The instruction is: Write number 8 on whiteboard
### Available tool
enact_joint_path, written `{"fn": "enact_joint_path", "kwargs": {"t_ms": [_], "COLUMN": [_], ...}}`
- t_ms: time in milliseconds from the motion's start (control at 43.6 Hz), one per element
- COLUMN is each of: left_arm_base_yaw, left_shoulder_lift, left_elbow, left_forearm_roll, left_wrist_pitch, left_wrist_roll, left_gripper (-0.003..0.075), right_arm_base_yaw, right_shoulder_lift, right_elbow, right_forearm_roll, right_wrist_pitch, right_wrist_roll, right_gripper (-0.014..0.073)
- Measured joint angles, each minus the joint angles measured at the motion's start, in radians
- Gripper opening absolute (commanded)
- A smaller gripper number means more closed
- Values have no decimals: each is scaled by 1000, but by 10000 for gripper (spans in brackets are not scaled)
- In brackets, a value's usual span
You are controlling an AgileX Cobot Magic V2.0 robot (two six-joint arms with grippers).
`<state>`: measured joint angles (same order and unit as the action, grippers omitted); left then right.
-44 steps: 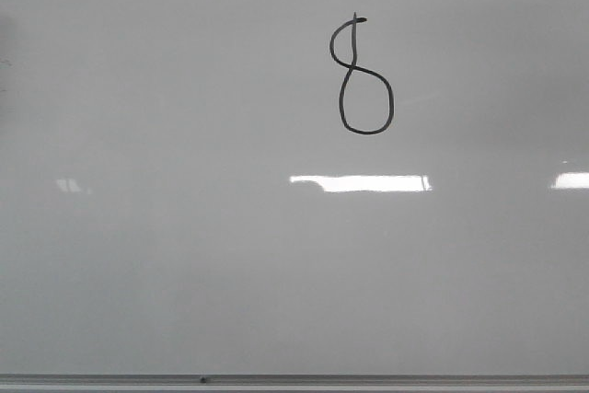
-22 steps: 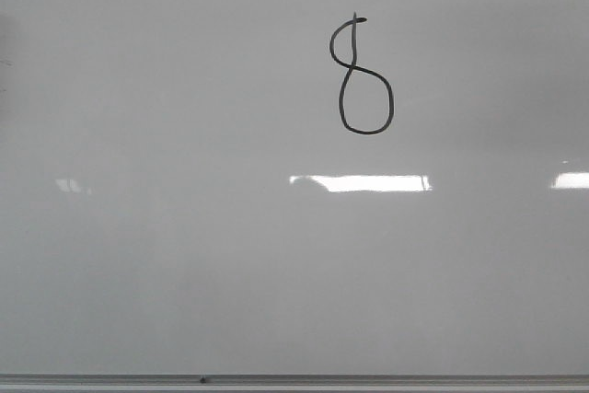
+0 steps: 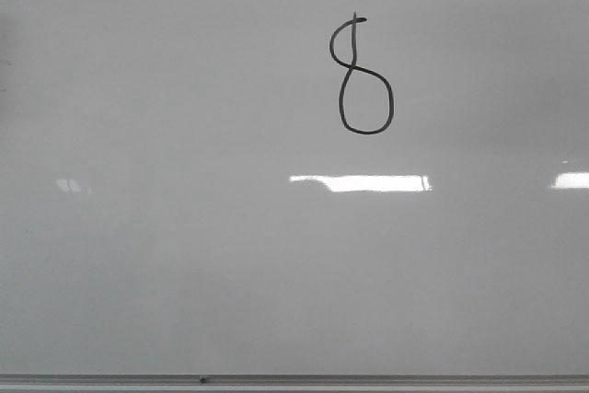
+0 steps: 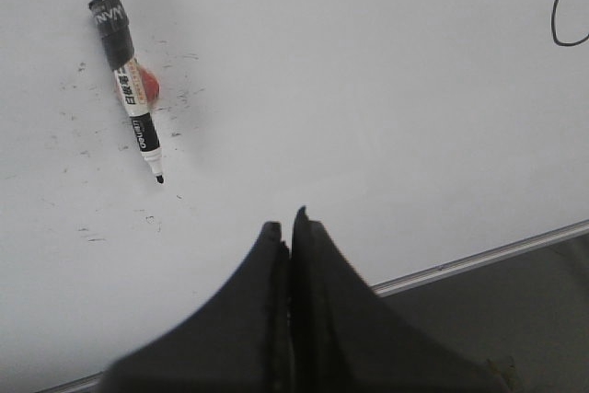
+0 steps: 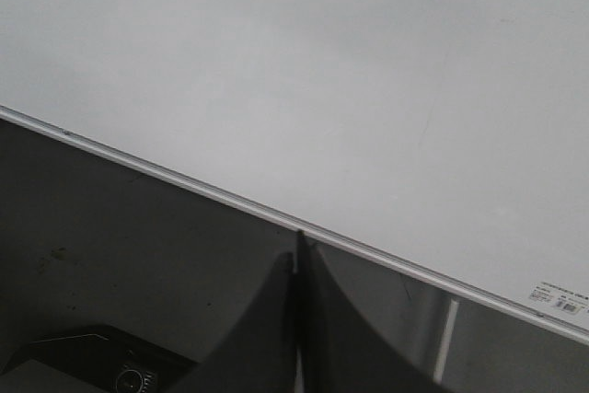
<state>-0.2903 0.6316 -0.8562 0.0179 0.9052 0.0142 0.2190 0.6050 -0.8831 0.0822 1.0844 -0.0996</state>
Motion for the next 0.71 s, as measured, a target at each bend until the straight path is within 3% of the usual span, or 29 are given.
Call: {"fn": "enact_joint_path", "kwargs": {"t_ms": [115, 252, 527, 711], "left_arm_base_yaw": [28, 96, 228, 288], "left_shoulder_lift": [-53, -149, -406, -571], "left_elbow": [35, 151, 529, 731], "left_forearm_roll": [11, 17, -2, -18], "left_wrist_pitch": [-53, -221, -591, -745], "left_wrist_roll": [7, 7, 7, 7], "left_gripper": [-21, -21, -21, -21], "right_arm_base_yaw": [0, 0, 0, 0], "right_shoulder_lift": [0, 0, 0, 0], "right_elbow": [0, 0, 0, 0], "right_forearm_roll": [0, 0, 0, 0], "right_wrist_pitch": [0, 0, 2, 2], "right_wrist_roll": [0, 0, 0, 0], "right_gripper": [-108, -108, -108, -108]}}
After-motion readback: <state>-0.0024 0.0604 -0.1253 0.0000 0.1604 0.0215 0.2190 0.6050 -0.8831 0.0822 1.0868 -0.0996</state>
